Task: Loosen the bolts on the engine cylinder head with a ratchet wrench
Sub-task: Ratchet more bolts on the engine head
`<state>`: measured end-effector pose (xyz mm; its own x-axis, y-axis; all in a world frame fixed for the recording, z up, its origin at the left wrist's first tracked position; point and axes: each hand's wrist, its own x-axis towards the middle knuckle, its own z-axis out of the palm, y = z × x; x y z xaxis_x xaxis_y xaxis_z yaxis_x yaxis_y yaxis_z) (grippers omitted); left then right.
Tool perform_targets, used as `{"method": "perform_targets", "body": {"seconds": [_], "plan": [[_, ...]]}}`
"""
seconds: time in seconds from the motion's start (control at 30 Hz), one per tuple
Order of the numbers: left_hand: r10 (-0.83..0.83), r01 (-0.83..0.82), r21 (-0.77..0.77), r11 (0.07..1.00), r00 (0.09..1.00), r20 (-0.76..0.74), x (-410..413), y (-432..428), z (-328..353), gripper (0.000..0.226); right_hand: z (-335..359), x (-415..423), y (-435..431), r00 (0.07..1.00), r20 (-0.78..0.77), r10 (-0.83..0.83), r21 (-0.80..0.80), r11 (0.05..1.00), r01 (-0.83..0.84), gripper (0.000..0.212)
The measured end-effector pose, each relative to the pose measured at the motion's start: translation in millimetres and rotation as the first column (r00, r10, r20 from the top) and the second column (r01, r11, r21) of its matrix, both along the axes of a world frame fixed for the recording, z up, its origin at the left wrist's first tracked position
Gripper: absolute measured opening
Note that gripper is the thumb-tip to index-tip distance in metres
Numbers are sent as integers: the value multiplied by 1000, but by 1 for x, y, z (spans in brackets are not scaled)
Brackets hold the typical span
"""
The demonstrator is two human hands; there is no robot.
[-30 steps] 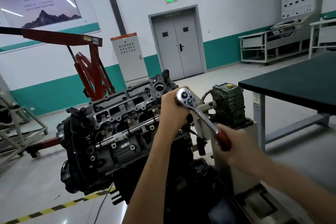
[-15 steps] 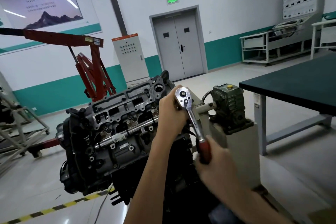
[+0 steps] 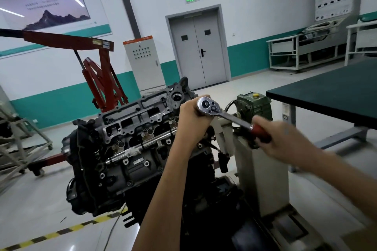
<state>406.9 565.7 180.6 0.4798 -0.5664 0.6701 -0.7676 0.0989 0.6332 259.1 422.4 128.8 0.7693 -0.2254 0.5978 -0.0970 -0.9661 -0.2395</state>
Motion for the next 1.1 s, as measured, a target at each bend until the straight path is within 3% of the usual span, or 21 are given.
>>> {"method": "perform_targets", "body": {"seconds": [0.07,0.17,0.27,0.37,0.5,0.57,0.67,0.8,0.9,1.0,1.1], "plan": [[-16,16,5,1000,1000,-6,0,1,1,16,28,3,-20,996,36,-82,-163,983,87,31],[-36,36,-1,999,999,1,1,5,0,8,37,10,-21,991,46,-129,-167,977,135,32],[-49,51,-48,998,998,47,-1,5,-5,27,-3,7,10,995,37,-89,92,992,85,32],[17,-8,-113,994,997,79,-5,0,-8,42,-39,12,72,989,138,-48,438,899,-18,26],[23,-16,-123,992,998,60,-2,2,-8,38,-49,37,146,938,345,-29,678,699,-228,29],[21,-15,-94,995,997,69,-1,3,-6,32,-48,40,154,921,387,-28,699,661,-274,32],[48,-44,-69,997,997,57,0,0,-3,26,-48,30,128,939,344,-3,627,745,-227,30],[43,-43,-23,999,999,32,2,0,-2,34,-35,7,57,993,88,81,391,914,-109,32],[32,-32,12,999,999,34,2,1,2,44,1,-1,3,995,-25,99,68,993,-97,29],[20,-21,19,1000,998,51,3,2,4,35,39,5,-24,999,35,14,-197,980,-6,32],[2,-1,-14,1000,999,48,4,3,0,32,33,8,-19,998,52,-35,-136,990,41,30]]}}
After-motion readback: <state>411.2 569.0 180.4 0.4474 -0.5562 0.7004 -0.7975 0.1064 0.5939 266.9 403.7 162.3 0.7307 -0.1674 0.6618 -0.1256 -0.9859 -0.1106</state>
